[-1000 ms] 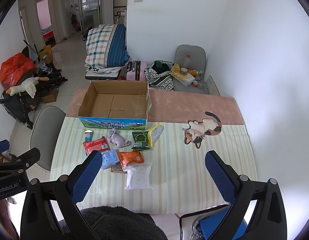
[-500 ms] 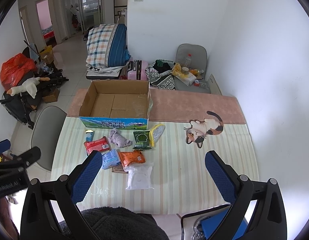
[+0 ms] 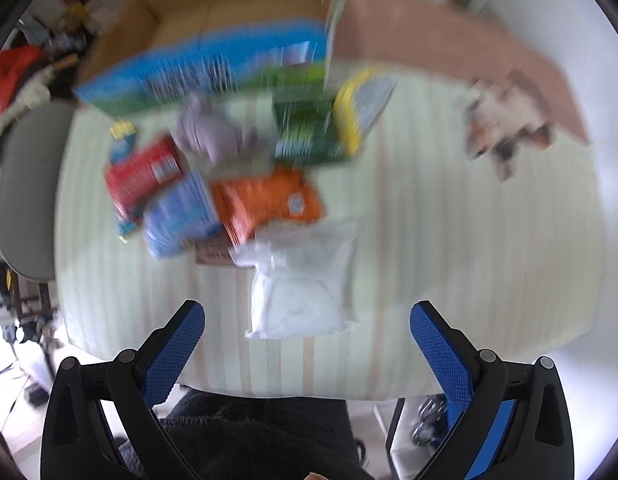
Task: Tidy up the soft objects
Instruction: 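Grasp the white wipes bag with right tool while left tool grasps blue wipes pack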
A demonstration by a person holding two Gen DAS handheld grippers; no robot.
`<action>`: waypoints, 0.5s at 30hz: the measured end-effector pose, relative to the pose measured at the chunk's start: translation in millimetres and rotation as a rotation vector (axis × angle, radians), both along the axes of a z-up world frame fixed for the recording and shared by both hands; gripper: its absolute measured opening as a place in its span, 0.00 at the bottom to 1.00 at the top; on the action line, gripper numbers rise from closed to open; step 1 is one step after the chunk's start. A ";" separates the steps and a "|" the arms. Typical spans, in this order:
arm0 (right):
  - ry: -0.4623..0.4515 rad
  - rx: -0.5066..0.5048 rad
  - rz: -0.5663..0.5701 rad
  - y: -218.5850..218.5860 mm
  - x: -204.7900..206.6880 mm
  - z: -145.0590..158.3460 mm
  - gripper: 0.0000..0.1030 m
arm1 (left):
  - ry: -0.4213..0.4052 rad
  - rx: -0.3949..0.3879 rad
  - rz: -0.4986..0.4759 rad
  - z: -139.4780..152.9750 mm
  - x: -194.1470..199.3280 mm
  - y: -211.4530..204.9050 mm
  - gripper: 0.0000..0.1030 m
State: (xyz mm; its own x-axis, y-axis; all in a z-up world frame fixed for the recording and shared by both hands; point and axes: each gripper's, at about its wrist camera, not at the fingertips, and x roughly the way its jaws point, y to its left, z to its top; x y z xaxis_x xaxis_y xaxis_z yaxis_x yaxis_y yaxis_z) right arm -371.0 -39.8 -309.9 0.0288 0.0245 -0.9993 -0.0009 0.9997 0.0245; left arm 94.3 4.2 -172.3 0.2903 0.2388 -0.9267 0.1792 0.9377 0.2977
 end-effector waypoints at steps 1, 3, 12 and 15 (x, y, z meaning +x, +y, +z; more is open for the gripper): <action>0.034 0.008 -0.002 0.6 4.2 -24.2 1.00 | 0.029 0.006 -0.036 -17.3 5.9 -4.6 1.00; 0.079 0.002 0.017 7.0 8.2 -57.0 1.00 | 0.082 0.027 -0.103 -49.7 16.2 -14.8 0.97; 0.208 0.054 0.011 -2.3 3.6 -131.8 0.81 | 0.334 -0.008 -0.383 -160.3 41.4 -69.4 0.97; 0.226 0.090 -0.052 -24.6 -5.4 -135.3 0.77 | 0.385 -0.015 -0.424 -179.5 42.4 -80.8 0.97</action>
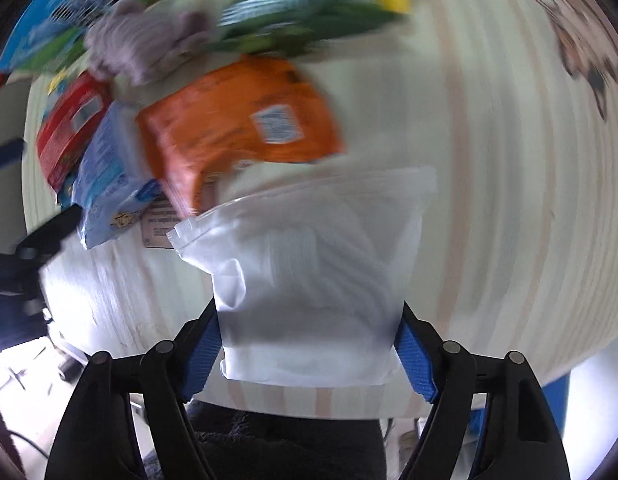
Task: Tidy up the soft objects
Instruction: 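Grasp the white wipes bag with right tool while left tool grasps blue wipes pack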
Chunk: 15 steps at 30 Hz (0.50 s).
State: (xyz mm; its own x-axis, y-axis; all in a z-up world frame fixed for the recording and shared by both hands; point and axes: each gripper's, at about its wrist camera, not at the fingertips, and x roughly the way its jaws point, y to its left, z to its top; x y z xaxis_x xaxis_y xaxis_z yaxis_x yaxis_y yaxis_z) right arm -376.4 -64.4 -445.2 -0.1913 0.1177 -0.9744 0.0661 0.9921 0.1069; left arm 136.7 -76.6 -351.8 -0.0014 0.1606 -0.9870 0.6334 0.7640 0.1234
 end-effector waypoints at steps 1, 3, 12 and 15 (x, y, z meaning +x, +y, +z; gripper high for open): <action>0.003 -0.023 -0.002 -7.9 -4.1 -1.8 0.77 | 0.017 0.001 -0.005 -6.3 0.5 -2.8 0.97; 0.013 -0.007 -0.016 -17.7 -9.1 -7.7 0.77 | 0.048 -0.005 0.009 -16.1 1.9 -5.4 0.91; 0.059 0.017 -0.044 -28.1 -20.7 -25.5 0.81 | 0.289 -0.106 0.515 -30.8 -10.4 38.2 0.47; 0.073 0.024 -0.046 -33.9 -20.6 -8.6 0.81 | 0.360 -0.159 0.685 -36.2 -29.9 60.1 0.47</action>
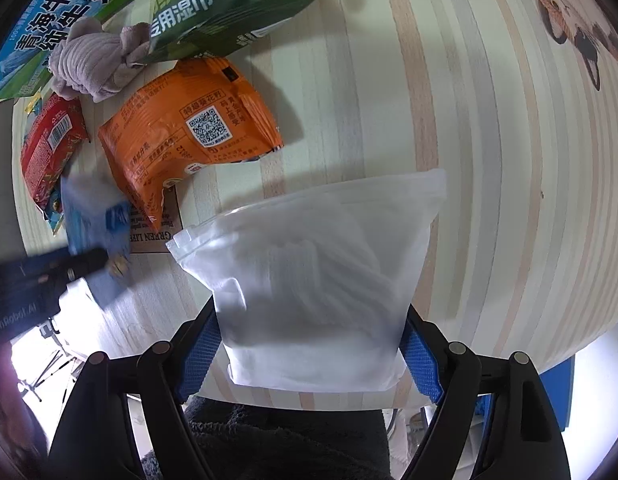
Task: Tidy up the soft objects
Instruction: 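Grasp the white wipes bag with right tool while left tool grasps blue wipes pack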
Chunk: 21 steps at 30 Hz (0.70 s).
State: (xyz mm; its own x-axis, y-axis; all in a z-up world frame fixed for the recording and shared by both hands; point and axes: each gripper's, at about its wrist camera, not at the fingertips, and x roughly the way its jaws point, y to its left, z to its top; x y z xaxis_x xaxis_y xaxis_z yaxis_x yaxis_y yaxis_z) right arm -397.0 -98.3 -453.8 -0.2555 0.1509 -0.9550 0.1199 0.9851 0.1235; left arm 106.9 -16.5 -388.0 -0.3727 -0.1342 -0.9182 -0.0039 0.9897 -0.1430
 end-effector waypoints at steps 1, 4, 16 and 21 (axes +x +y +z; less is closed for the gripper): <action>0.003 0.002 0.000 -1.3 1.4 0.0 0.81 | -0.008 0.002 0.004 0.0 -3.8 1.9 0.47; 0.010 -0.002 0.013 -1.0 -2.7 1.5 0.81 | -0.034 0.012 -0.059 -6.2 -18.6 -9.5 0.52; 0.005 -0.050 0.060 36.7 10.2 -2.6 0.71 | -0.076 0.028 -0.054 -18.1 -54.9 -27.7 0.32; -0.024 -0.034 0.058 25.1 9.1 21.1 0.65 | -0.098 0.039 0.039 -1.9 -81.4 -9.6 0.22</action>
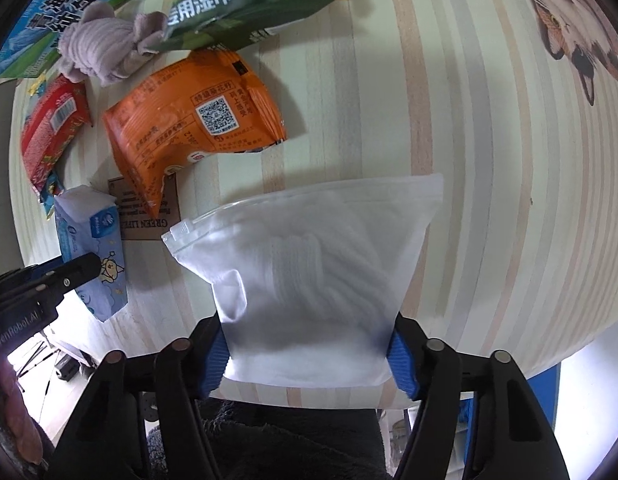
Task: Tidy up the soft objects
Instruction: 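Grasp the white wipes bag with right tool while left tool grasps blue wipes pack, then carry both packs into the box and open both tools to release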
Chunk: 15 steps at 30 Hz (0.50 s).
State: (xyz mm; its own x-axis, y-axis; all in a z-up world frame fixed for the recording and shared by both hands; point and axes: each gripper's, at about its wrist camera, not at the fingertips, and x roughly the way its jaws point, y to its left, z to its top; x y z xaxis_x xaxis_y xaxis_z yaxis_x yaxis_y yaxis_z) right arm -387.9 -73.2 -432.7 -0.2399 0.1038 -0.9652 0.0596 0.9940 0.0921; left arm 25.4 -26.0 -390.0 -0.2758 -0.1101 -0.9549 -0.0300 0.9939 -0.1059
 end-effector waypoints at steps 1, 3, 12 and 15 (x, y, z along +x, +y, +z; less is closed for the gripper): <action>-0.007 0.008 -0.001 -2.7 -5.7 7.2 0.64 | -0.007 -0.003 0.014 1.0 -2.9 -0.1 0.20; -0.025 0.030 -0.007 -3.5 -9.7 17.6 0.64 | -0.023 -0.014 0.042 12.7 -8.5 4.8 0.18; -0.123 0.085 0.042 -8.7 2.0 77.0 0.64 | -0.046 -0.021 0.064 4.1 -35.5 12.2 0.17; -0.122 0.078 0.063 -7.7 12.2 73.0 0.64 | 0.040 -0.016 0.063 -31.8 -50.2 18.3 0.21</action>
